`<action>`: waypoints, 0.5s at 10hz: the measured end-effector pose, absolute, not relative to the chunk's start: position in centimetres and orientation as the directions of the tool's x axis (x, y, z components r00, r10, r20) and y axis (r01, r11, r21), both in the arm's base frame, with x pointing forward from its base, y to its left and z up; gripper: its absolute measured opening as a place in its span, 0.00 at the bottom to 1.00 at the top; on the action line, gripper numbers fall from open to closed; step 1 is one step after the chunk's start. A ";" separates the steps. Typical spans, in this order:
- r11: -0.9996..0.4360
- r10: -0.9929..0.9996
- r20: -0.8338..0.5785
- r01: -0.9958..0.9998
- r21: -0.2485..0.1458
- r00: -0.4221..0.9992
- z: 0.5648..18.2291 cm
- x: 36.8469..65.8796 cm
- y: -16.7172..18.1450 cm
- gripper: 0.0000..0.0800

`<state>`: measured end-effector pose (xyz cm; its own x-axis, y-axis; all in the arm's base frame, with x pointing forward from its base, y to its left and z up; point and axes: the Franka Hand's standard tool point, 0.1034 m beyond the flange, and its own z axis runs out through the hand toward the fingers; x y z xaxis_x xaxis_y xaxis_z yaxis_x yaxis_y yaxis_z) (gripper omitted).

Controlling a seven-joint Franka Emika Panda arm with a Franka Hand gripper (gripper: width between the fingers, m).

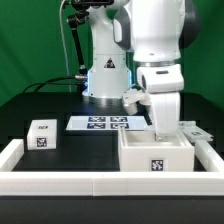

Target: Assemble cabinet

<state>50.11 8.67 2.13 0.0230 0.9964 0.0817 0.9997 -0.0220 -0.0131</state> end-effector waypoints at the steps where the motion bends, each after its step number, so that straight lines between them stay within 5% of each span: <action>1: -0.020 0.996 0.086 1.000 -0.011 0.021 2.1 50.7 9.4 0.05; 5: -0.088 0.992 0.094 0.996 0.005 0.087 2.1 51.9 11.3 0.05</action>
Offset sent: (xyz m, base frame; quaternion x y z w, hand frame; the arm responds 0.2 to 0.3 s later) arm 0.0218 0.0335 -0.0065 -0.0209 -0.0006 0.0340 0.9992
